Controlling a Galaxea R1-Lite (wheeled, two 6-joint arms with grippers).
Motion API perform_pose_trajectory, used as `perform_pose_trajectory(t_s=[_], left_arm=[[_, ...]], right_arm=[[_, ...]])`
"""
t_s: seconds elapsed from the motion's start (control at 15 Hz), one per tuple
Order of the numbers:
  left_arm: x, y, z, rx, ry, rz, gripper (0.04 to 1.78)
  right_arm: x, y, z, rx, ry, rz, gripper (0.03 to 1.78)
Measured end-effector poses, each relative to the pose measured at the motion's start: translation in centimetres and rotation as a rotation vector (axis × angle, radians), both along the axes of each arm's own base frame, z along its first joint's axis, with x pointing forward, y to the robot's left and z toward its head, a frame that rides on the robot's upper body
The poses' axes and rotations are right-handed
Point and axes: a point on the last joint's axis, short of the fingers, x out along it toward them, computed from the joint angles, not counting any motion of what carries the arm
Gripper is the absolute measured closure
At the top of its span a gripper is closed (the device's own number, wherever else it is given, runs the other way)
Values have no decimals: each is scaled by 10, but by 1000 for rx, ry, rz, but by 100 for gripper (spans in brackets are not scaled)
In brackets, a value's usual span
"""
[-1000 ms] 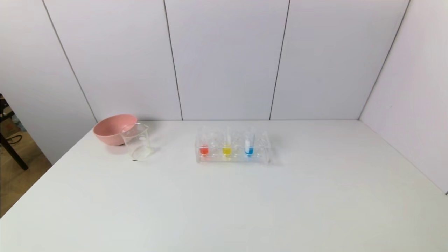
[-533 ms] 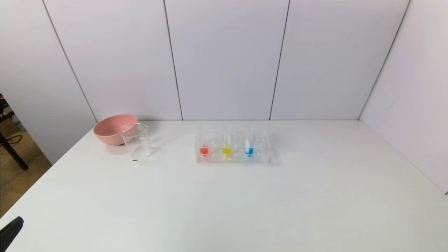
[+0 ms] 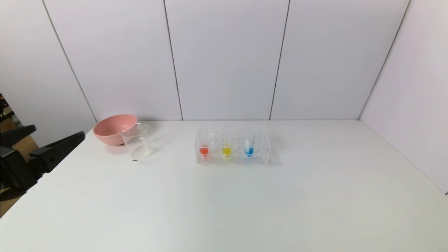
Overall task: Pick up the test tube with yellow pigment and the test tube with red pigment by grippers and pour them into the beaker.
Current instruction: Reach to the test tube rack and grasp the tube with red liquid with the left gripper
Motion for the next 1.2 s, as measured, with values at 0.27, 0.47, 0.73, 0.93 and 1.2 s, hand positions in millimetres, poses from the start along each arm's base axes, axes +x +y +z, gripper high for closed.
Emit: perform_pose_trajectory(t_s=[0.27, 0.47, 0.73, 0.93, 1.2], left_arm=[[66, -16, -5, -8, 1, -62, 6], [105, -32, -16, -33, -10, -109, 6], [138, -55, -36, -55, -47, -171, 6], [148, -75, -55, -57, -16, -217, 6], [151, -95, -72, -45, 34, -226, 6]], right_arm=[[0, 0, 0, 0, 0, 0, 11], [0, 0, 0, 0, 0, 0, 11], [0, 0, 0, 0, 0, 0, 11], [0, 0, 0, 0, 0, 0, 11], [0, 0, 0, 0, 0, 0, 11]])
